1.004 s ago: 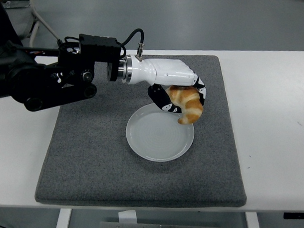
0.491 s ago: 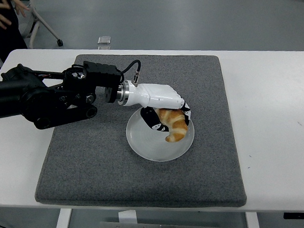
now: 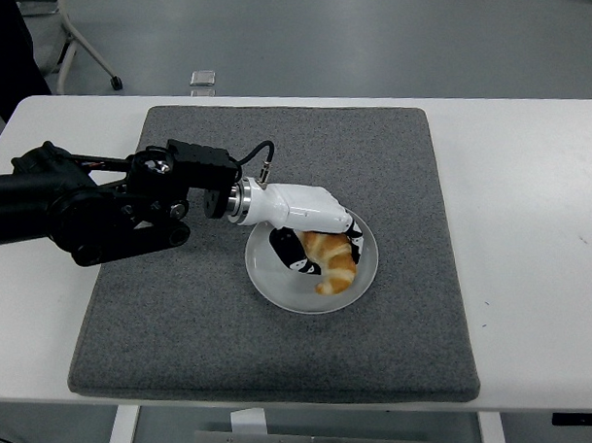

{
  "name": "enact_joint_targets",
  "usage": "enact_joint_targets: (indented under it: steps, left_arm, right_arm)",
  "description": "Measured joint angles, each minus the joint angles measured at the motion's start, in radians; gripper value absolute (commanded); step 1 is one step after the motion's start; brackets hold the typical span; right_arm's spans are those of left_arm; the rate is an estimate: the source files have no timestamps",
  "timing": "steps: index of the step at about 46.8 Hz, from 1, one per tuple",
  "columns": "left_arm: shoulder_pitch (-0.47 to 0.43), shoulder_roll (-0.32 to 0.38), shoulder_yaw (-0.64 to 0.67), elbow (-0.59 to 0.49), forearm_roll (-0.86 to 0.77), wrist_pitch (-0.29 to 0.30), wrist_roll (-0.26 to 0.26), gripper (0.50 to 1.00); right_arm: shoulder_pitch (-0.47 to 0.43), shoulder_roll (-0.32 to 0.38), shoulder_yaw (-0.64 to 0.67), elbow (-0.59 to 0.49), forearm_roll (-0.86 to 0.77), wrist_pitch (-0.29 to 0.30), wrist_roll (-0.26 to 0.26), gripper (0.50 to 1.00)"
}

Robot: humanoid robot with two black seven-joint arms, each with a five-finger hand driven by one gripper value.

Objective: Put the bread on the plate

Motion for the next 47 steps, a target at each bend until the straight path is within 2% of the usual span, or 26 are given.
enact_joint_targets:
  steps: [27,30,39,42,47]
  left_arm:
    - [0.003,0.005,0.029,0.002,-0.002,0.005,0.009,0.500]
    - [0.004,0.005,0.029,0.004,-0.003,0.007,0.009,0.623]
    - [0.004,0.005,0.028,0.009,-0.015,0.008,0.007,0.782]
    - [0.004,0.005,0.028,0.009,-0.017,0.008,0.007,0.853]
    - [0.004,0.005,0.026,0.009,-0.020,0.008,0.007,0.904]
  right_arm:
    - [0.000,0.000,0.000,0.000,0.000,0.000,0.000,0.932]
    - [0.000,0.000,0.000,0.000,0.000,0.000,0.000,0.930]
    - [0.000,0.000,0.000,0.000,0.000,0.000,0.000,0.932]
    - [0.000,0.000,0.000,0.000,0.000,0.000,0.000,0.932]
    - [0.000,0.000,0.000,0.000,0.000,0.000,0.000,0.930]
